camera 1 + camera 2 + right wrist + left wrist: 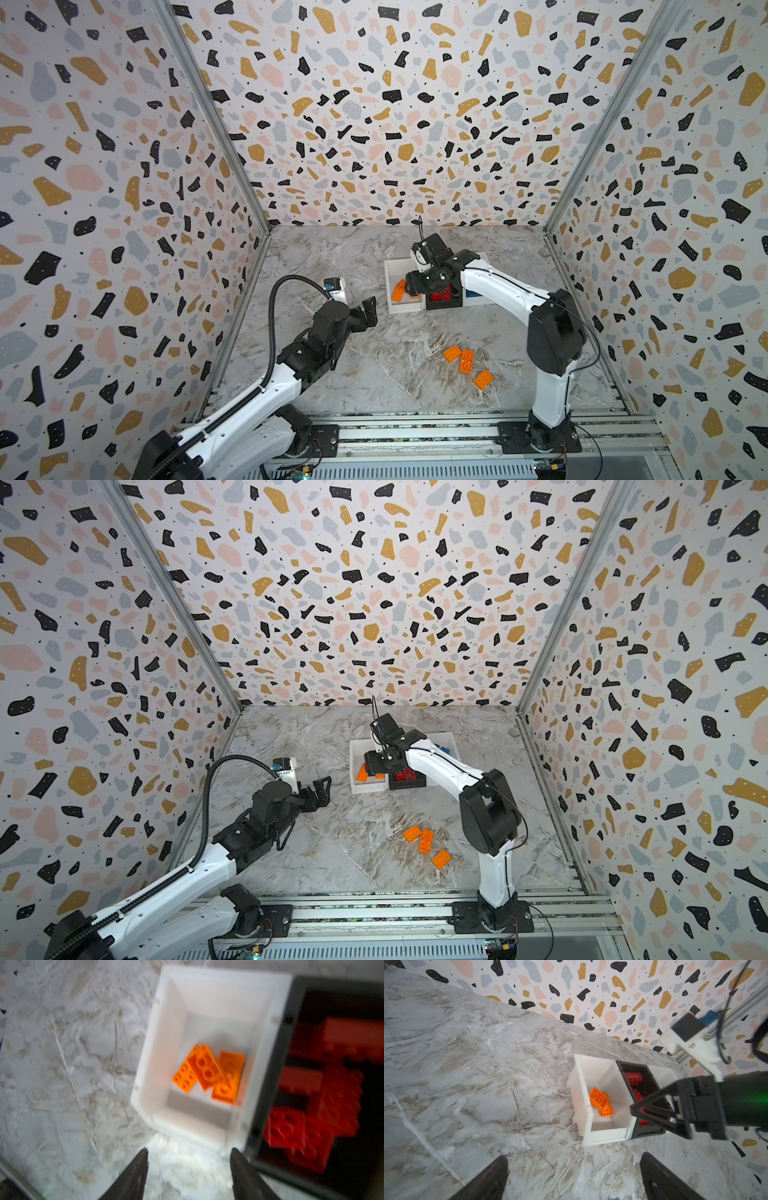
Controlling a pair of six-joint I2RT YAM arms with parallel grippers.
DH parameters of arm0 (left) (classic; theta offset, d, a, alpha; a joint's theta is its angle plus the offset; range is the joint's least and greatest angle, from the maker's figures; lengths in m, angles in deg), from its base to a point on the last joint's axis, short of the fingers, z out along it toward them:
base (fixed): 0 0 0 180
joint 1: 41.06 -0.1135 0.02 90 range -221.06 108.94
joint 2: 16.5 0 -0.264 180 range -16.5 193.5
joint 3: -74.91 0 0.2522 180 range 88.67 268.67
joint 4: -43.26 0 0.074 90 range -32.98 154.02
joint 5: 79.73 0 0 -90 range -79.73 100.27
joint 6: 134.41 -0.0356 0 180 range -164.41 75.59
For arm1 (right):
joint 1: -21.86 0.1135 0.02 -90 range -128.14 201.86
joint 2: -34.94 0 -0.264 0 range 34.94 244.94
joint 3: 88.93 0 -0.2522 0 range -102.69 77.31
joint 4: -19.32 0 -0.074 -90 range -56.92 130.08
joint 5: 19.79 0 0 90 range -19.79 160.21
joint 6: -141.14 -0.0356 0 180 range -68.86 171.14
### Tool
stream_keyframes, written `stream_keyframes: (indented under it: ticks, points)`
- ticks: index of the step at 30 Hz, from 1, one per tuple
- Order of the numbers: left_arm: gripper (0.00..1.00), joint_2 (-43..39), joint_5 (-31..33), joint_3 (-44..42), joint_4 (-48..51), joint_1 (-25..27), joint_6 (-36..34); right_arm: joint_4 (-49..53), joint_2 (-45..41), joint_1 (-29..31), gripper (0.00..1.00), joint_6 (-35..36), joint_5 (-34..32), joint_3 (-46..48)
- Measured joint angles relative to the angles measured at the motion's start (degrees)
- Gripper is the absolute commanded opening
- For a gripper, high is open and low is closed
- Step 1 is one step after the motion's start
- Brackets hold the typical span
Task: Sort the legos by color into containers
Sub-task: 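Move the right gripper back down to the loose orange bricks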
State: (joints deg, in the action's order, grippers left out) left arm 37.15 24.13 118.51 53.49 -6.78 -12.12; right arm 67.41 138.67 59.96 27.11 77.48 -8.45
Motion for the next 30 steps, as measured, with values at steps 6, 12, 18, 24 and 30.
stream_keyframes:
  ticks: [6,12,18,24,30]
  points:
    - [1.00,6.69,-2.08,-0.52,-5.75,3.74,-2.69,1.25,-18.67,0.11,0.62,-6.47,-2.62,20.22]
    - [1.00,14.23,-2.62,0.15,-9.90,11.32,-5.27,3.23,-30.14,2.16,0.62,-15.34,-3.89,36.68]
    - [1.00,16.28,-1.55,0.94,-11.65,18.29,-5.75,3.80,-35.56,3.06,0.62,-20.37,-3.80,43.76]
    - [1.00,15.10,0.26,1.20,-11.56,19.91,-5.79,2.71,-35.54,3.54,0.62,-22.40,-3.43,47.39]
    - [1.00,12.59,2.03,1.20,-11.04,20.00,-5.79,0.07,-32.79,3.54,0.62,-22.84,-3.43,48.00]
